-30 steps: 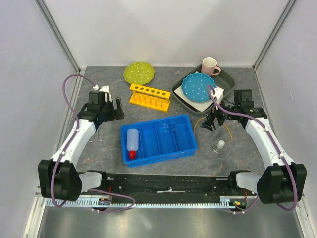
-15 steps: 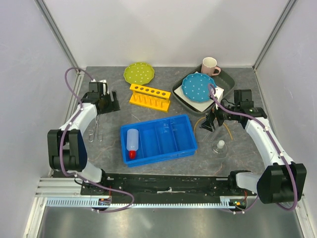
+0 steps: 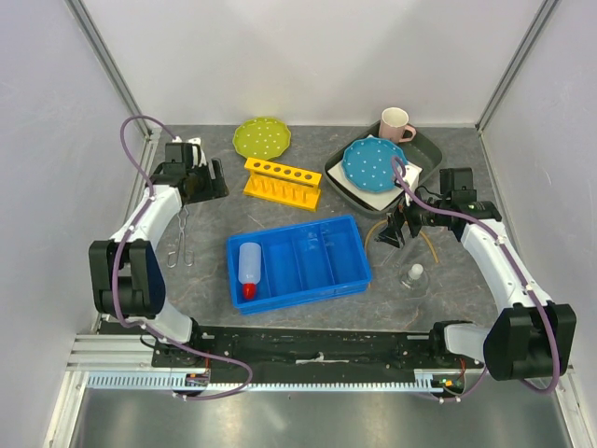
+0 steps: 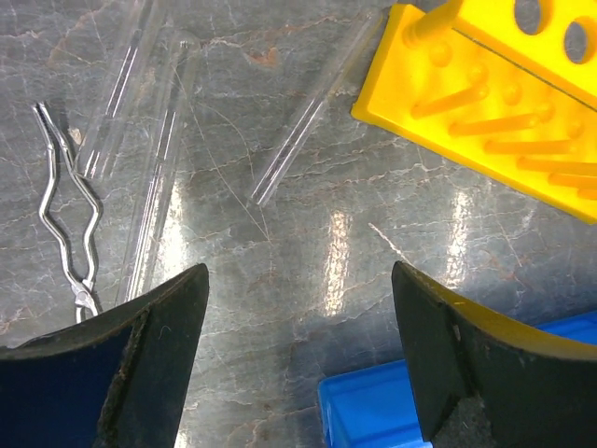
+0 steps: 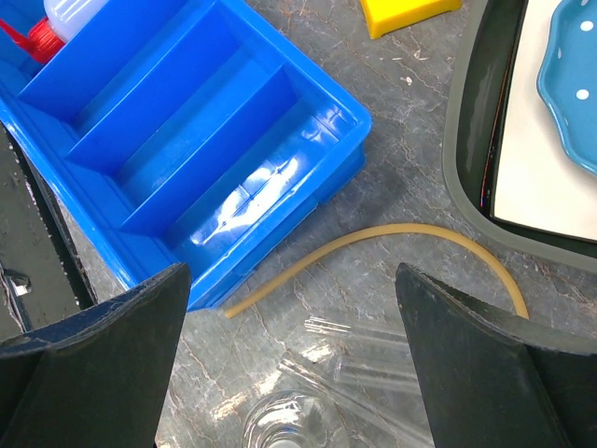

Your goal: Organize the chemistry lab equipment

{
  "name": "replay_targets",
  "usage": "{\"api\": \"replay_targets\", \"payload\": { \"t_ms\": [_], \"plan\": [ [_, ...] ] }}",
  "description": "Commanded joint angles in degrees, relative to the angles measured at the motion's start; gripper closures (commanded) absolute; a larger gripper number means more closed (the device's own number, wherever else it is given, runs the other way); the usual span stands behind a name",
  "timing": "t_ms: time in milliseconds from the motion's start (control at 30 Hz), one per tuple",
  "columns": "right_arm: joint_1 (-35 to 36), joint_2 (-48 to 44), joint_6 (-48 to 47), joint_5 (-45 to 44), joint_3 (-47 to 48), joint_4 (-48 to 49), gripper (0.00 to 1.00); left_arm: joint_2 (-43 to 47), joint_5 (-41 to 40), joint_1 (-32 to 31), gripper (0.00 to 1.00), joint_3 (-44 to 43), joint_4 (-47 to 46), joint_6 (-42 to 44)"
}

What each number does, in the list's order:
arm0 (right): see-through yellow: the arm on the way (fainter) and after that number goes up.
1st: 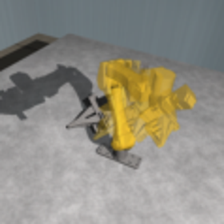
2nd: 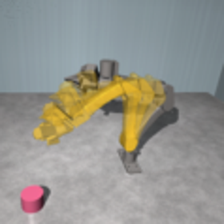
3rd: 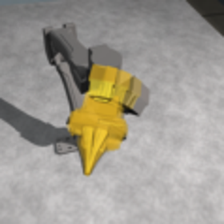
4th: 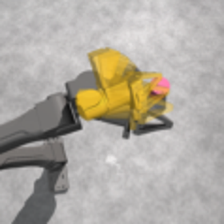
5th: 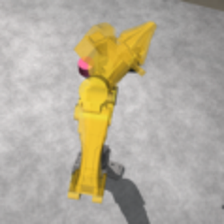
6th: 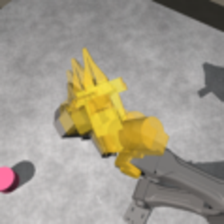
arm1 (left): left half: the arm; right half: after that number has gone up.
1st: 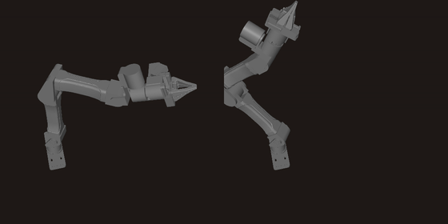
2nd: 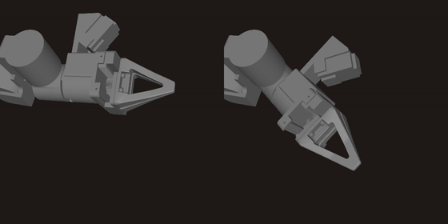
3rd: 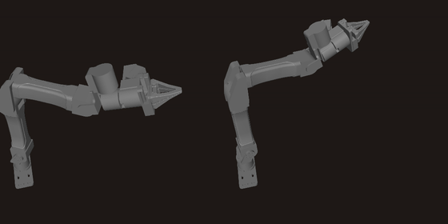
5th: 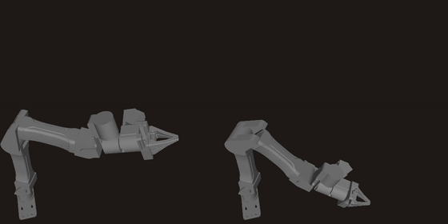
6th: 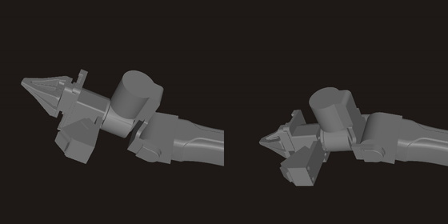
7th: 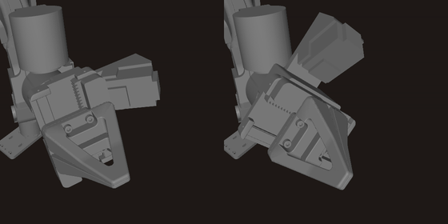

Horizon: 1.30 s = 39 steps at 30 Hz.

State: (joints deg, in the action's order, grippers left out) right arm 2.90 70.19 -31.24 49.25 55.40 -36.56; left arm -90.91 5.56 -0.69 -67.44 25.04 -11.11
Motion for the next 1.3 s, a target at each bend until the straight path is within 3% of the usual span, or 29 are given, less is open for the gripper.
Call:
{"api": "replay_targets", "payload": {
  "t_ms": [0, 133, 267, 567, 767, 900, 1033, 1267],
  "plan": [
    [0.2, 0.2, -0.2, 2.2, -0.3, 1.8, 0.02, 3.7, -0.4, 0.3, 0.14, -0.2, 0.2, 1.3],
    [0.2, 0.5, -0.4, 2.2, -0.5, 1.8, 0.02, 0.0, -2.0, 0.4, 0.15, -3.0, 0.5, 2.0],
    [0.2, 0.9, -0.6, 1.8, -0.6, 2.0, 0.02, -1.6, 2.5, 0.4, 0.22, -3.8, 0.8, 1.5],
    [0.1, 2.0, -0.7, 2.0, -0.8, 1.9, 0.02, 1.7, 6.4, 0.2, 0.31, -1.0, 2.0, 2.7],
    [0.2, 1.4, -1.7, 0.1, -1.2, 2.1, 0.02, 14.6, 12.7, -0.4, 0.32, 5.1, 1.2, 0.7],
    [0.0, 0.3, -3.8, -2.0, -2.1, 2.1, 0.02, 26.6, 15.3, -0.4, 0.26, 11.5, -0.2, -0.8],
    [-0.6, 0.4, -4.0, -8.4, -1.4, 1.8, 0.02, 39.9, 15.4, -0.4, 0.18, 19.1, -2.0, -1.3],
    [-2.6, 3.4, -2.3, -18.9, 3.2, -4.2, 0.02, 50.7, 15.1, -0.4, 0.11, 27.2, -2.5, -1.5]
  ]
}}
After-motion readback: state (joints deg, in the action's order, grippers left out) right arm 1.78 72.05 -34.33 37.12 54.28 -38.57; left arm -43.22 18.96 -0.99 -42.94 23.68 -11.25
